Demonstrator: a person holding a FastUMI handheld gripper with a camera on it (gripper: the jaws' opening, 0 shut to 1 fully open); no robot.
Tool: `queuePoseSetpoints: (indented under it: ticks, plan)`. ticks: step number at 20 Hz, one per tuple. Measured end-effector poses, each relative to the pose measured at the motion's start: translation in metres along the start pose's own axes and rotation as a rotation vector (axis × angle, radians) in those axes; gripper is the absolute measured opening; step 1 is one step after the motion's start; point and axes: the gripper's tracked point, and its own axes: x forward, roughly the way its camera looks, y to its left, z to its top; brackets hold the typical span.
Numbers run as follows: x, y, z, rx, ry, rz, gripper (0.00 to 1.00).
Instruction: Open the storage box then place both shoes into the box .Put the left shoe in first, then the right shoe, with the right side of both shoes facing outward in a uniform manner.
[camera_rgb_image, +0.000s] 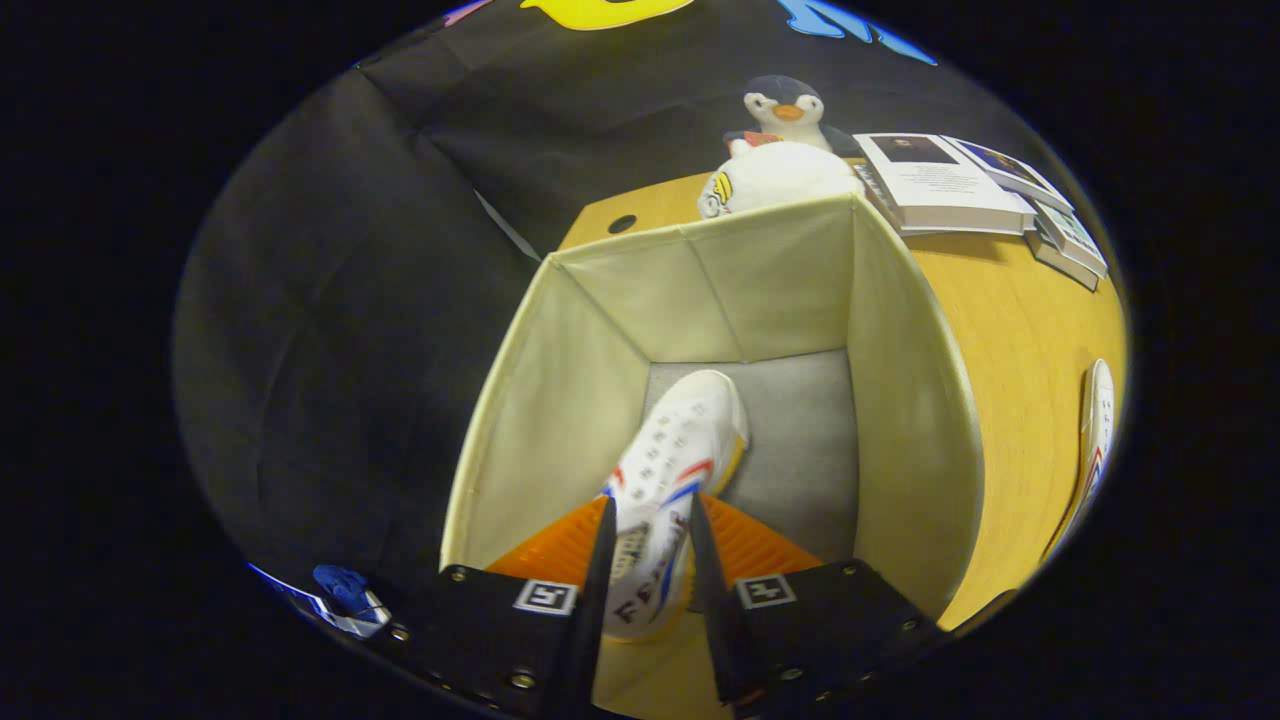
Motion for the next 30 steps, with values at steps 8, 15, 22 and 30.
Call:
queuePoseSetpoints:
  ticks: [8, 15, 22, 30]
  plan:
    - [-0.079, -0.008, 0.035, -0.193, -0.133, 0.012, 0.98]
    - [-0.136, -0.082, 0.042, -0.226, -0.211, -0.098, 0.98]
    - [-0.175, -0.161, 0.034, -0.180, -0.247, -0.210, 0.98]
    - [-0.211, -0.243, 0.029, -0.116, -0.280, -0.322, 0.98]
